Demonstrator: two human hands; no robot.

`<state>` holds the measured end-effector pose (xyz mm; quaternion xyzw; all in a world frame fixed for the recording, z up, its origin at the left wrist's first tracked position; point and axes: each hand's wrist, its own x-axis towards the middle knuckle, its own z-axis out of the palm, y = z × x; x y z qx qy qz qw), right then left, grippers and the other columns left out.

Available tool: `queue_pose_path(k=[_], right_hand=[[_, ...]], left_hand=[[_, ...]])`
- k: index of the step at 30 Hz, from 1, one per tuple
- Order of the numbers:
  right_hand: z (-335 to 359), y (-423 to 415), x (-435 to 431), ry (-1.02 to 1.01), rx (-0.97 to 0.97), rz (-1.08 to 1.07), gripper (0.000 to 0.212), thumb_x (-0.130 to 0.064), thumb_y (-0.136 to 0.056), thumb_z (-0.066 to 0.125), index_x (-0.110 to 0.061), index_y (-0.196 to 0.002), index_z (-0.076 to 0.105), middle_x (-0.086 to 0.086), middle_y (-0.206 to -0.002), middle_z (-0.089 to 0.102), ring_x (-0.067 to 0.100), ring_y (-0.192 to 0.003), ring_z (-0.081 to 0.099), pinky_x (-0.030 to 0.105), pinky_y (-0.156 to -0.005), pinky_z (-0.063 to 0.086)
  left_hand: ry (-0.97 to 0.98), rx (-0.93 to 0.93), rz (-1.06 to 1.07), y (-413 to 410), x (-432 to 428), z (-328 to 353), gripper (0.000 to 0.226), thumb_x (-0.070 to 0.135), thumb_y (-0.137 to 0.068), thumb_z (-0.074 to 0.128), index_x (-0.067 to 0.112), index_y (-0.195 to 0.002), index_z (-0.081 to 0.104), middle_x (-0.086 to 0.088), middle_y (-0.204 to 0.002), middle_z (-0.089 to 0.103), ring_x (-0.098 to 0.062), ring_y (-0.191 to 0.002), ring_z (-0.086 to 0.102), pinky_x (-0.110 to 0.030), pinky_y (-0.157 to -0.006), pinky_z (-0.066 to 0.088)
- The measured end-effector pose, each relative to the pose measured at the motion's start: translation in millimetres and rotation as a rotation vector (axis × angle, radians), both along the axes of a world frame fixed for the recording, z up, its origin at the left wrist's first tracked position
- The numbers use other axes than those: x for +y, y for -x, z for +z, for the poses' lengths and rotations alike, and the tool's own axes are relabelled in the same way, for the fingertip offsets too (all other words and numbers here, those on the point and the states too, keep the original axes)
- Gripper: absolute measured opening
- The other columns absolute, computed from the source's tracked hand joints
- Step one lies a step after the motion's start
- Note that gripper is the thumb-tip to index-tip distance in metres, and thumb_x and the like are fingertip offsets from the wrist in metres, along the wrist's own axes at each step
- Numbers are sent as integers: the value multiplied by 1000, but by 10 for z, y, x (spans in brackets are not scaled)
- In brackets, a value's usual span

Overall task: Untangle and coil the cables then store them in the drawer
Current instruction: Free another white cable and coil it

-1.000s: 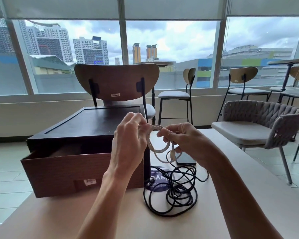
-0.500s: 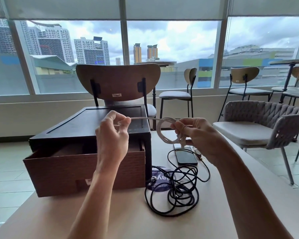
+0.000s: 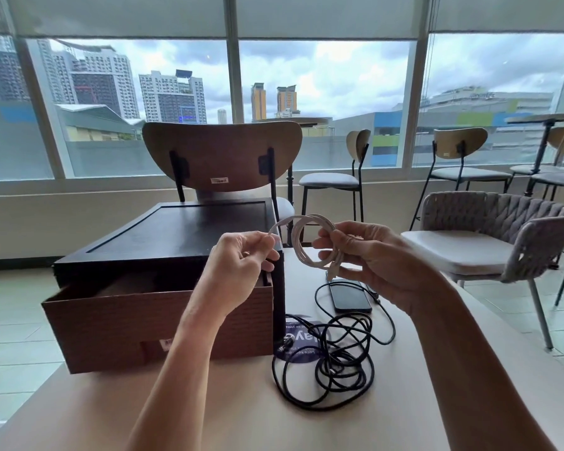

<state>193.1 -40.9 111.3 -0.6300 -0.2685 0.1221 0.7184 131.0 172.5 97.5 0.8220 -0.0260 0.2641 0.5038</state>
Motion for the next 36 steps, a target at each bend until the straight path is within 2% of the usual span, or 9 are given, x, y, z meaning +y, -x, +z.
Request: queue_pose_path(k=[2,4,8,13,18,24,30,34,36], right_hand=[[-9,-3,-15,38,5,-28,13,-16,-95,59,-9,-99,70,9,-104,75,16,-89,68,31,-80,49],[-19,-5,-20,62,9,-49,13,-14,-95,61,-7,-101,69,9,-103,75,16,-88,68,28,-74,46],[-31,3,11,31,17,-33,14,-12,-93,62,-2,-100,68,13,-97,75,14,-80,68,21,-68,49],[-37,12,-3,45,44,13,16,-20,-85,66,-9,-96,69,12,-98,75,18,-86,70,45,-93,51],[-50,23,17,84,-4,91,27,-16,-87,66,-2,-110,70,14,-100,74,21,-89,68,43,-89,56],[-77,40,-29,44,-124,413,52,11,-87,61,-3,-137,54,15,-120,68,21,-108,65,28,-90,54],[-55,12,-27,23,-91,300,42,1,-86,63,-6,-127,63,8,-102,70,15,-95,66,28,-84,56],[-44,-10,-15,-56,-15,255,40,0,-83,63,0,-123,64,8,-95,69,15,-87,65,26,-82,56],[-44,-33,-51,-103,6,242,39,2,-83,62,1,-122,63,10,-97,69,16,-89,66,26,-82,57]], left_hand=[[-24,8,-18,13,-5,12,22,36,-97,61,22,-96,77,-4,-81,74,-23,-75,69,-45,-78,60],[-15,40,-58,36,-5,30,20,38,-93,64,24,-99,77,-10,-88,74,-26,-80,69,-46,-82,60],[106,150,-255,55,-127,15,29,37,-88,65,30,-116,66,-5,-101,74,-11,-85,71,-20,-67,53],[119,49,-150,-34,-227,-40,40,38,-98,58,33,-138,55,0,-109,68,-10,-89,69,-15,-63,52],[-151,-257,126,-68,-254,-49,18,29,-92,70,28,-109,76,12,-94,70,3,-79,64,-11,-68,49],[49,-246,157,-73,-167,-69,5,20,-90,73,22,-89,78,13,-70,72,-5,-62,69,-41,-58,62],[66,-229,163,-65,-161,-65,15,14,-94,68,21,-82,71,9,-69,73,-8,-61,69,-44,-55,61],[158,-193,114,-19,-160,-14,11,21,-94,68,18,-83,70,2,-72,74,-12,-64,70,-33,-40,54],[186,-111,58,4,-74,8,14,28,-92,69,17,-84,71,-1,-76,75,-10,-69,70,-22,-43,48]])
